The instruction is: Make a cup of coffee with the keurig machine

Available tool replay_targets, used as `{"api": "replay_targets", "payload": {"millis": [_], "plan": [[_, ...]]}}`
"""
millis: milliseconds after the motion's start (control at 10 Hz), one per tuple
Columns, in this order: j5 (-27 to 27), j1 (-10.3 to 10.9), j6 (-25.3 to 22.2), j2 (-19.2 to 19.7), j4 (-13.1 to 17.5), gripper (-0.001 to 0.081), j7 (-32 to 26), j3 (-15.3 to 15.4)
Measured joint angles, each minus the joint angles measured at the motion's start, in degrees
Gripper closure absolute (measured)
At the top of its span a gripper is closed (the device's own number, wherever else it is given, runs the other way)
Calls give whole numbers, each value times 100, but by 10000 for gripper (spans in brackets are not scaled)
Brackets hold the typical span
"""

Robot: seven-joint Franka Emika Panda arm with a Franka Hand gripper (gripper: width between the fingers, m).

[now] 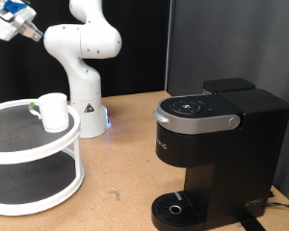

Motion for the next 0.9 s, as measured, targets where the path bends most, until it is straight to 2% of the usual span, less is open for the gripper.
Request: {"api": "replay_targets", "payload": {"millis": [200, 500, 900], "plan": [[-5, -61, 155, 9, 1, 805, 0, -157], [101, -44, 386, 166, -37, 805, -19, -321], [146, -3, 993, 438, -256, 805, -412, -421]]}}
